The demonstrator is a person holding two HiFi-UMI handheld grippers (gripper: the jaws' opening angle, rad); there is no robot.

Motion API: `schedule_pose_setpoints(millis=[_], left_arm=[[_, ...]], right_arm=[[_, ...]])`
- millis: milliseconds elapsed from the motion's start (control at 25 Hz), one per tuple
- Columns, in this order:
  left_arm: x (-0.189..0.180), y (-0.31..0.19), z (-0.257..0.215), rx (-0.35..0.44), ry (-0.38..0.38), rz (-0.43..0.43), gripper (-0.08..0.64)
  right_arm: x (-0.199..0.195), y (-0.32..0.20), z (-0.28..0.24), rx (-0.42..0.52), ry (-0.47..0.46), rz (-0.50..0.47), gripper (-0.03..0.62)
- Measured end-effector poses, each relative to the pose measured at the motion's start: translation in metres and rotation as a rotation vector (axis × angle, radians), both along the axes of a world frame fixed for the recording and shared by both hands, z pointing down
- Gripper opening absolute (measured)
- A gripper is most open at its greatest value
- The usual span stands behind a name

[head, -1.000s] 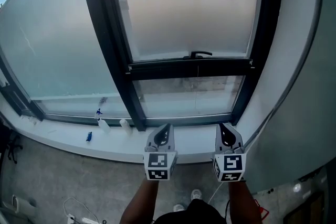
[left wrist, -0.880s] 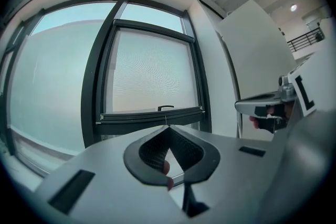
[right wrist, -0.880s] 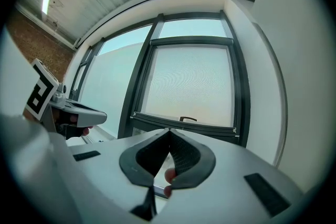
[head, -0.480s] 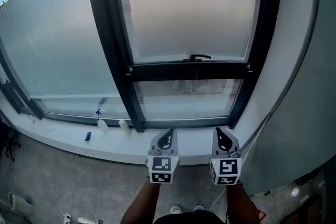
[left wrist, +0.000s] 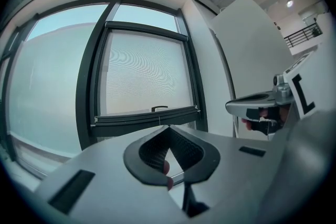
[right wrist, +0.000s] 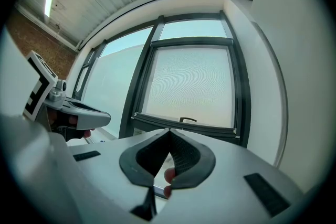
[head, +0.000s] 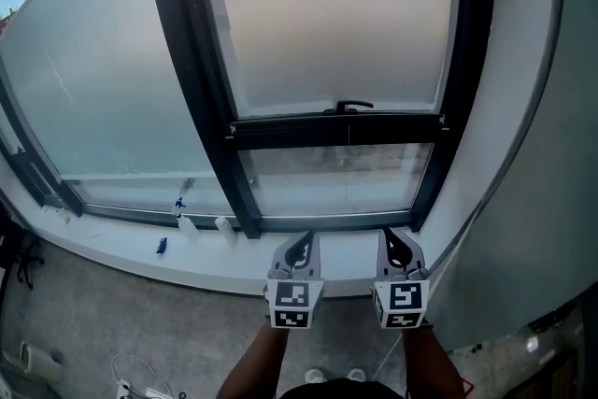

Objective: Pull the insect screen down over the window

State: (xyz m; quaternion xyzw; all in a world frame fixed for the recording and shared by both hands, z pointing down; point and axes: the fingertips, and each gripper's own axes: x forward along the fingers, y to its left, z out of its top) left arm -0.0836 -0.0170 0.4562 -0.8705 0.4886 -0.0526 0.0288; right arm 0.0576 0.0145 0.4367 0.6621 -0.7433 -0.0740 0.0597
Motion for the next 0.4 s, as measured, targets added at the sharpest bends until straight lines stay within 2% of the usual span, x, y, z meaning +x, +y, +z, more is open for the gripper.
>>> schedule_pose_setpoints(millis=[400], left_arm=[[0.0061, -0.002, 0.0003, -0.003, 0.006, -0.017, 0.002]], right_arm=[[0.0062, -0.0017, -0.0007, 0.012, -0.001, -0.006, 0.003]])
